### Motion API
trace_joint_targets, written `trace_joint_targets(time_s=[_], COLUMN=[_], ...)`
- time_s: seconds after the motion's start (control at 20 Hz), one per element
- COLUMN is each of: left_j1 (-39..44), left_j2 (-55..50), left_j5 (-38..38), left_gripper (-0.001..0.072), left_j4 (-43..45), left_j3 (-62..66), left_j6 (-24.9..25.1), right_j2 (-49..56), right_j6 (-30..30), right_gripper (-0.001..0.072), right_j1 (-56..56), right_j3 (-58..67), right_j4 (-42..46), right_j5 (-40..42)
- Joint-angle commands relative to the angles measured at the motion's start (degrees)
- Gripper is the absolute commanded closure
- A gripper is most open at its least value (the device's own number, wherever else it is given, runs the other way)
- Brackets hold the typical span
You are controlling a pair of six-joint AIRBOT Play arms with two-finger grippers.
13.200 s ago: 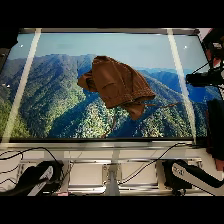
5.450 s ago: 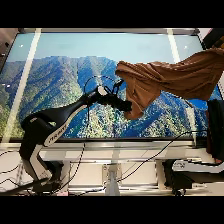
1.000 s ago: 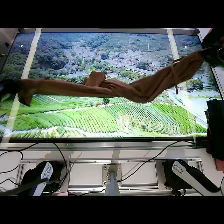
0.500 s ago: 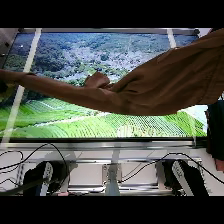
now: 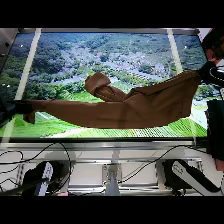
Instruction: Fold the clothes and pants, and hang the long-sleeved shirts on hangers.
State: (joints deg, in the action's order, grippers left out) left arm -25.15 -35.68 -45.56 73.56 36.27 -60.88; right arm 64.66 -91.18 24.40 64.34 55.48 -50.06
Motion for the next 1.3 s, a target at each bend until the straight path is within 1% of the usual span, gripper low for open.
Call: trace_joint_targets(time_s=[0.0, 0.1, 0.15, 0.2, 0.25, 0.3, 0.35, 0.4, 0.45, 0.55, 0.7, 0.8, 0.9, 1.0, 1.05, 1.1, 1.2, 1.25], left_j1=[-0.07, -0.07, -0.04, -0.02, -0.02, 0.02, 0.04, 0.04, 0.04, 0.04, 0.04, 0.04, 0.04, 0.04, 0.04, 0.04, 0.04, 0.04], left_j2=[-1.33, -1.4, -1.4, -1.4, -1.4, -1.4, -1.4, -1.4, -1.4, -1.4, -1.4, -1.4, -1.4, -1.4, -1.42, -1.4, -1.4, -1.4], left_j5=[3.98, 8.85, 10.91, 11.96, 12.11, 11.98, 11.93, 11.93, 11.93, 11.93, 11.93, 11.93, 11.96, 11.93, 11.93, 11.93, 11.93, 11.93], left_gripper=[0.0689, 0.0689, 0.0689, 0.0689, 0.0689, 0.0689, 0.0689, 0.0689, 0.0689, 0.0689, 0.0689, 0.0689, 0.0689, 0.0689, 0.0689, 0.0689, 0.0689, 0.0689], left_j4=[1.42, 1.4, 1.36, 0.74, -0.28, -0.98, -1.18, -1.16, -1.16, -1.16, -1.14, -1.14, -1.16, -1.16, -1.16, -1.16, -1.16, -1.16], left_j3=[-2.67, -2.67, -2.67, -2.67, -2.67, -2.67, -2.69, -2.69, -2.69, -2.69, -2.69, -2.69, -2.82, -3.04, -3.04, -3.04, -3.04, -3.04], left_j6=[-2.84, -5.7, -7.43, -8.41, -8.39, -8.37, -8.39, -8.37, -8.37, -8.37, -8.37, -8.37, -8.37, -8.37, -8.37, -8.37, -8.37, -8.37], right_j2=[12.07, 16.68, 18.6, 19.93, 20.76, 20.94, 20.79, 20.46, 20.0, 19.19, 18.69, 18.71, 19.63, 21.66, 22.45, 22.95, 23.02, 23.02], right_j6=[-4.17, -4.17, -4.15, -4.15, -4.11, -3.56, -1.84, 0.5, 2.05, 2.34, 2.32, 2.47, 5.62, 8.13, 8.48, 8.68, 9.88, 9.77], right_gripper=[0.0682, 0.0682, 0.0682, 0.0677, 0.0579, 0.0357, 0.0199, 0.0185, 0.0186, 0.0186, 0.0188, 0.0188, 0.0187, 0.0186, 0.0184, 0.0143, 0.0097, 0.0091], right_j1=[-1.31, -3.72, -5.18, -6.23, -7.02, -7.3, -7.26, -6.49, -5.27, -1.38, 6.93, 12.44, 17.18, 20.7, 21.7, 22.12, 21.73, 21.14], right_j3=[-3.19, -3.19, -3.19, -3.19, -3.19, -3.19, -3.1, -2.43, -1.33, 2.1, 7.78, 9.31, 9.27, 8.5, 7.56, 6.03, 2.27, 0.24], right_j4=[-9.77, -13.73, -13.6, -13.62, -13.42, -12.83, -12.07, -10.27, -8.35, -3.43, 4.35, 9.73, 14.62, 14.95, 14.51, 14.08, 13.57, 13.44], right_j5=[15.1, 23.45, 27.3, 29.46, 30.62, 31.04, 31.19, 29.92, 27.17, 18.32, 0.61, -11.37, -22.84, -33.46, -36.61, -38.14, -36.74, -34.67])
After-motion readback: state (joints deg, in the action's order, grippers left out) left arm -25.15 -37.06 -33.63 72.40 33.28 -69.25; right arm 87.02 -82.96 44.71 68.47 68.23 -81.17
